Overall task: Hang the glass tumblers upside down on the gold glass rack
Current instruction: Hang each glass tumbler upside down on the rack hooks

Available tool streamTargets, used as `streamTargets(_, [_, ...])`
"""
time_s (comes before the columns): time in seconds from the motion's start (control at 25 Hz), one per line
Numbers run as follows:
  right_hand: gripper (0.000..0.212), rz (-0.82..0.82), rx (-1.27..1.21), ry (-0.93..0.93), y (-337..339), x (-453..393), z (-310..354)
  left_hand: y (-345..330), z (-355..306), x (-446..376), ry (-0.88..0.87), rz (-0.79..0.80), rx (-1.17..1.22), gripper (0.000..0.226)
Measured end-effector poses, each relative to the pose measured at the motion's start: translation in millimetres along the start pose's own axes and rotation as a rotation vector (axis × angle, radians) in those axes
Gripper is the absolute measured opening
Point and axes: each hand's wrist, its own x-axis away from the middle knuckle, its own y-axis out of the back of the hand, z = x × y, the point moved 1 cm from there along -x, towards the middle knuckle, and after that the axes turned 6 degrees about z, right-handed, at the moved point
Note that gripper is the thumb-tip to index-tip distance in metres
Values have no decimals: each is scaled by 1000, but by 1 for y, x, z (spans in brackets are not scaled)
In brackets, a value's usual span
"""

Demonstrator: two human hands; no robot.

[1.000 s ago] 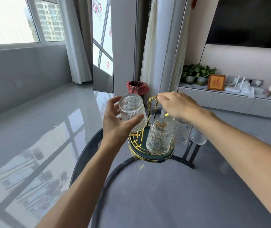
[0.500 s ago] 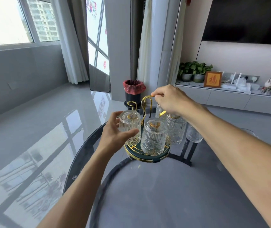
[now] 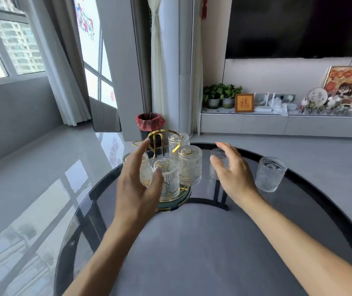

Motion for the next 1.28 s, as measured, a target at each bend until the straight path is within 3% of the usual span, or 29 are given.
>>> streamTargets(0.12, [44,-17,-15,-162,35,32,-52,-61,-23,40,-141,257,-20,63])
streamTargets(0.28, [43,-61,-58,-334,62,58,-111,-143,-10,64,29,610,-131,70])
streamTargets(0.48, [64,-126,-124,-491,70,49,-161,-208,30,59,21,785,-542,65])
streamTargets(0.6, [87,-132,-157,-502,72,25,-179,-217,49,61,70,788,-618,64])
streamTargets(0.76, [103,-264,-303,-518,58,-6,-195,-219,52,64,54,771,-626,66])
streamTargets(1.0, [74,-240,-187,-581,44,-29,-210,-223,57,62,94,747,-580,69])
streamTargets(1.16, [77,-122,-227,-561,49,-6,-180,-215,51,59,104,719,-496,59])
streamTargets(1.28, [75,-9,-444,-442,59,12,-131,-190,26,60,279,641,-53,42])
